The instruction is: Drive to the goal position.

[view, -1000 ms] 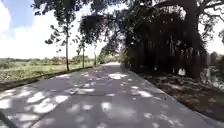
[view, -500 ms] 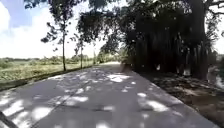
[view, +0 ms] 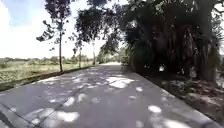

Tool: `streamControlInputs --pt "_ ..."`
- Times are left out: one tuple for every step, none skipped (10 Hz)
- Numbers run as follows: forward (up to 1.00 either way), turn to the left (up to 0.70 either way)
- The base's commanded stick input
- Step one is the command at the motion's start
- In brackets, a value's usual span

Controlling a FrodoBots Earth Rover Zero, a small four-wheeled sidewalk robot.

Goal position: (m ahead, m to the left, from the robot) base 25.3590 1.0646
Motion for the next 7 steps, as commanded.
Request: streamControlInputs --pt "0.85 0.00" --pt "0.85 0.00" --pt "0.85 0.00" --pt "0.85 0.00" --pt "0.85 0.00" --pt "0.85 0.00" --pt "0.85 0.00"
